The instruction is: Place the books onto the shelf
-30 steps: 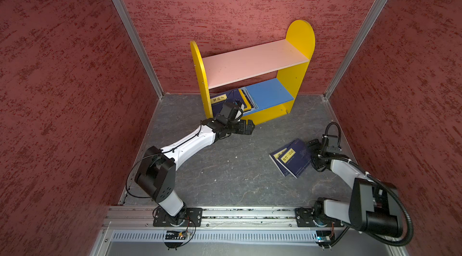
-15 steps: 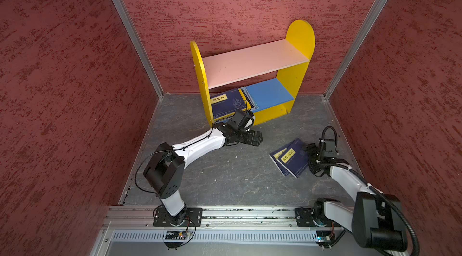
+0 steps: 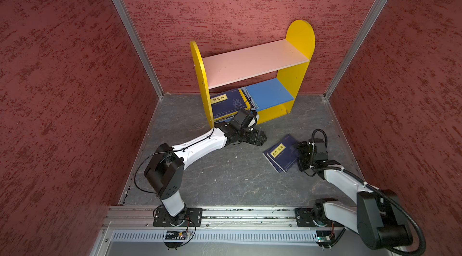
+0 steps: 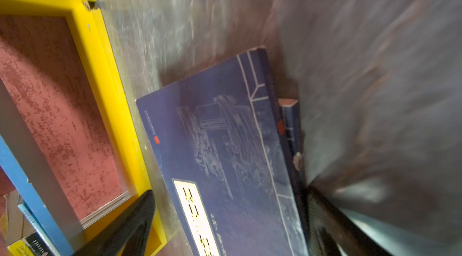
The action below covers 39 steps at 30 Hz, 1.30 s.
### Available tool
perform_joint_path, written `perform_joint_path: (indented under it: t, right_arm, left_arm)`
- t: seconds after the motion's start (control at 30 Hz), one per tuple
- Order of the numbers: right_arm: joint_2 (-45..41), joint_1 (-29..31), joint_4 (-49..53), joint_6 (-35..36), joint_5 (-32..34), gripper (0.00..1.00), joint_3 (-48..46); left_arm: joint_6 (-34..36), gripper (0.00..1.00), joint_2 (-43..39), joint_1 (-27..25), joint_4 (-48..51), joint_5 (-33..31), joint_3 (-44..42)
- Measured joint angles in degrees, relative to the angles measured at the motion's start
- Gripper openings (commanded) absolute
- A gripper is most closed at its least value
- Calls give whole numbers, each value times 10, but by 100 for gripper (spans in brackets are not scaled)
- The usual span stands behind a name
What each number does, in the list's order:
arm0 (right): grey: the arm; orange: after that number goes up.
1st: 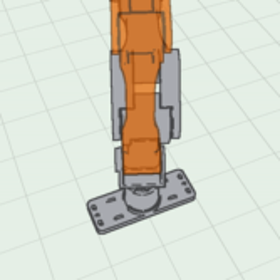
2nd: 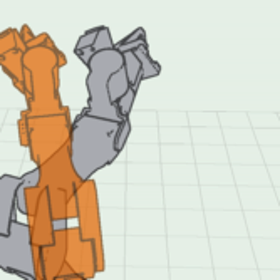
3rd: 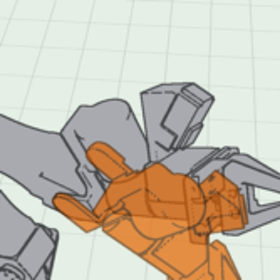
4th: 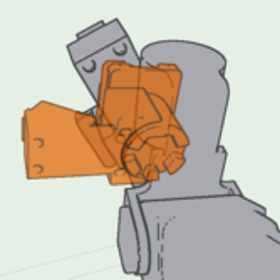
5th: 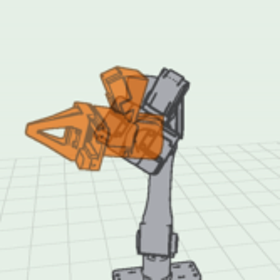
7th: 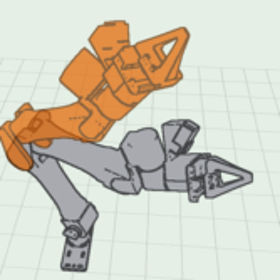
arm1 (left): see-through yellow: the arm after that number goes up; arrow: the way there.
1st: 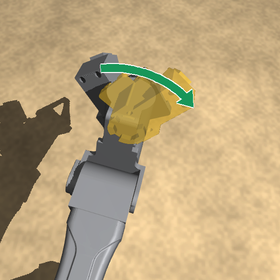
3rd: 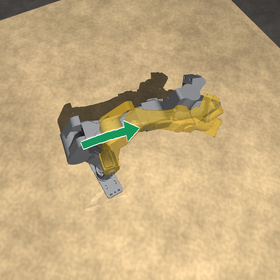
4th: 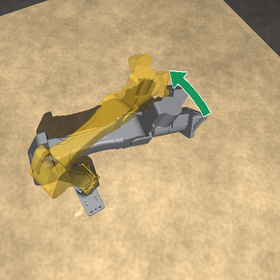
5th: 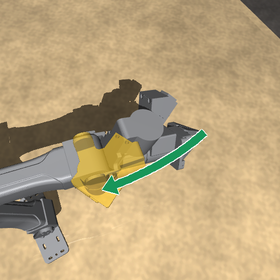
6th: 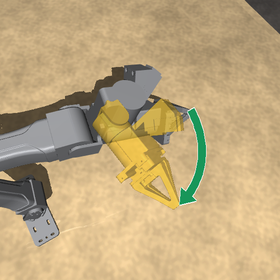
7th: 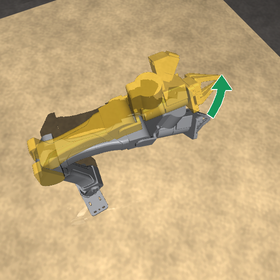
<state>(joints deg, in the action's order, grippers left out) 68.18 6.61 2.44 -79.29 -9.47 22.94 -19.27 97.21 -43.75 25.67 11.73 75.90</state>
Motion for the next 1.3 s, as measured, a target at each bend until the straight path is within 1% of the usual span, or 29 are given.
perform_joint_path:
  t: [0.13,0.2,0.3,0.4,0.47,0.53,0.6,0.67,0.77,0.83,0.93,1.0,1.1,1.3]
  right_arm:
    - [38,55,-47,-55,1,94,10]
    - [50,79,-54,-76,0,94,19]
    - [49,104,-34,-93,7,94,31]
    - [1,110,25,-93,48,97,42]
    - [-53,105,71,-80,91,99,49]
    - [-111,88,113,-47,137,99,62]
    - [-145,60,134,0,168,99,78]
    - [-152,30,140,61,181,99,94]
    - [-113,-7,129,161,171,99,121]
    - [-54,-24,113,217,141,99,143]
    - [46,-32,82,276,98,98,173]
    - [107,-32,57,303,80,95,183]
    - [167,-32,38,323,58,95,188]
    - [204,-32,34,354,23,92,193]
  left_arm:
    - [-5,99,0,-1,-3,-3,-2]
    - [-9,99,0,-1,-6,-5,-5]
    - [-17,99,0,-2,-9,-9,-13]
    - [-20,99,0,-6,-6,-15,-19]
    - [-22,99,0,-9,-2,-16,-20]
    - [-23,100,0,-14,2,-16,-20]
    - [-23,99,0,-20,5,-16,-20]
    - [-23,99,0,-26,7,-15,-20]
    - [-23,99,4,-32,10,-12,-20]
    - [-22,99,13,-34,15,-10,-20]
    - [-17,99,34,-36,27,-4,-20]
    - [-14,99,47,-37,38,-1,-20]
    - [-12,99,55,-38,46,3,-21]
    - [-5,99,86,-40,50,18,-17]
